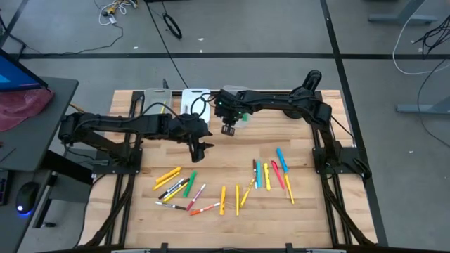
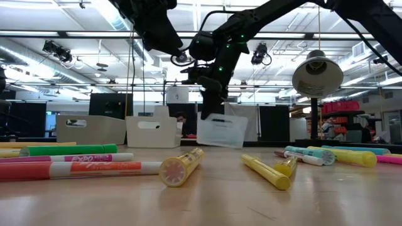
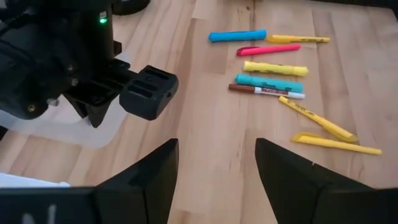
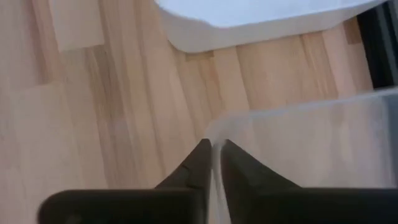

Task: Pick & Place Markers
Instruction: Move the white bin to the right of the gray bin, then move the transparent bin to the right of the white bin, then put the pink erase marker into the white bin

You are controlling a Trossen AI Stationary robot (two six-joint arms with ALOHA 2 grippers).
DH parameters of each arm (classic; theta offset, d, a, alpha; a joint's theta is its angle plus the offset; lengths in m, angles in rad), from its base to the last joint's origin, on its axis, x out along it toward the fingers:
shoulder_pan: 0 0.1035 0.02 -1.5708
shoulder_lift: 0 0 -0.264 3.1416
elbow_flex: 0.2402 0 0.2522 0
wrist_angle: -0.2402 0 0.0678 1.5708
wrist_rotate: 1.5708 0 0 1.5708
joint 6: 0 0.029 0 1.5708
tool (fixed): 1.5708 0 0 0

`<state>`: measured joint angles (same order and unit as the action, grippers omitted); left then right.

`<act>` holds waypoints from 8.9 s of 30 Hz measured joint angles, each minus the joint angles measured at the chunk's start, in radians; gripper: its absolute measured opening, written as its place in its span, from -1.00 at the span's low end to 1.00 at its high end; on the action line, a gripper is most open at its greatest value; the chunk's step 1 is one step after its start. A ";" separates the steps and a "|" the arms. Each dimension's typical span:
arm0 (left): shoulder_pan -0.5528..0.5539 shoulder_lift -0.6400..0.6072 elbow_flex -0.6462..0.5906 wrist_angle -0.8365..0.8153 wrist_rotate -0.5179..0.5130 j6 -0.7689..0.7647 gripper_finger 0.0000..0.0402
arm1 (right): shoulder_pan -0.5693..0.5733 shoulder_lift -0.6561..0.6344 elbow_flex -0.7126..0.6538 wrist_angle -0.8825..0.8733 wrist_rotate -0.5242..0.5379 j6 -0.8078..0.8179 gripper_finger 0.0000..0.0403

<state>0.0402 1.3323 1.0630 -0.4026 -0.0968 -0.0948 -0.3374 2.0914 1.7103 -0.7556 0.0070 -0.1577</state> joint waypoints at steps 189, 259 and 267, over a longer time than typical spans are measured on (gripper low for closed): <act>-0.541 0.206 -0.560 0.809 -0.300 -0.680 -0.80 | 0.499 -0.655 -1.007 0.926 0.038 0.307 0.29; 0.004 0.029 -0.077 0.026 -0.550 -0.347 -0.84 | 0.500 -0.655 -1.009 1.039 0.038 0.253 0.23; 0.352 0.124 -0.077 0.129 -0.497 -0.272 -0.84 | 0.500 -0.655 -1.009 1.058 0.038 0.259 0.23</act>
<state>0.3919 1.4561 0.9855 -0.2740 -0.5941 -0.3666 0.1627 1.4361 0.7017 0.3019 0.0452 0.1012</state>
